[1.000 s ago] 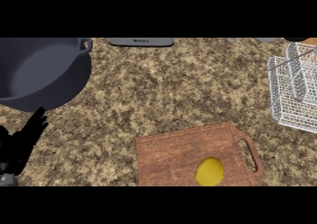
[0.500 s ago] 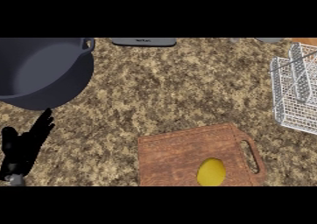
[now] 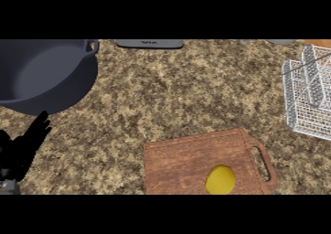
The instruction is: Pick the squash from the cutting board and place it in the tiered basket
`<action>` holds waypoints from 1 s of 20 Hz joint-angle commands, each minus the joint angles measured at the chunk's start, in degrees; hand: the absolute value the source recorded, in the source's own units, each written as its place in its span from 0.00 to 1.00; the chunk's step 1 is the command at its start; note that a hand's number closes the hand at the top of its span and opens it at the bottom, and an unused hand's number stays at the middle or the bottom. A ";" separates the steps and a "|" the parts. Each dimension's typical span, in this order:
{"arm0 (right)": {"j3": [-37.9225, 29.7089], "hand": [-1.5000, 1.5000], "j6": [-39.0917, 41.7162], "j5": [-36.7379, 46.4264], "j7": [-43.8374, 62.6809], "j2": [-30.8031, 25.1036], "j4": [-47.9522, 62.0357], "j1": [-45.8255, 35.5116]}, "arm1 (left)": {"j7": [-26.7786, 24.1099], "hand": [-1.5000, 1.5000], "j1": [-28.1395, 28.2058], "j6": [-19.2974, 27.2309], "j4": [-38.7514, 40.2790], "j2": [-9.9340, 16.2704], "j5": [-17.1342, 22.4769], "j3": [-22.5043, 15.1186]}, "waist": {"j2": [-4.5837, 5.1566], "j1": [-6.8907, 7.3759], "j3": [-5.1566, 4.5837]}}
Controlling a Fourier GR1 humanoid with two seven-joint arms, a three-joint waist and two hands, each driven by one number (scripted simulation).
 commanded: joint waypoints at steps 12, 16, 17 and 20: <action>-5.55 0.00 10.09 -1.60 13.20 -1.32 16.54 -1.44 | -0.01 0.50 0.16 0.94 -1.07 -1.85 -1.88 -1.93 | 0.36 0.50 0.10; -8.36 0.00 7.87 -5.21 9.12 -2.30 12.42 -1.41 | -1.05 0.50 5.75 1.90 -3.60 -3.32 -2.92 -2.40 | -0.30 -0.39 0.07; -8.78 0.00 7.47 -5.44 7.03 -3.35 13.46 -1.43 | -0.47 0.50 1.68 -0.27 -1.35 -1.13 -0.28 -0.17 | 0.00 -0.22 0.07; -12.28 0.00 3.49 -8.71 7.19 -4.25 10.59 -4.15 | 0.38 0.50 0.49 -0.81 -1.32 0.62 -0.60 0.22 | -0.12 -0.52 0.09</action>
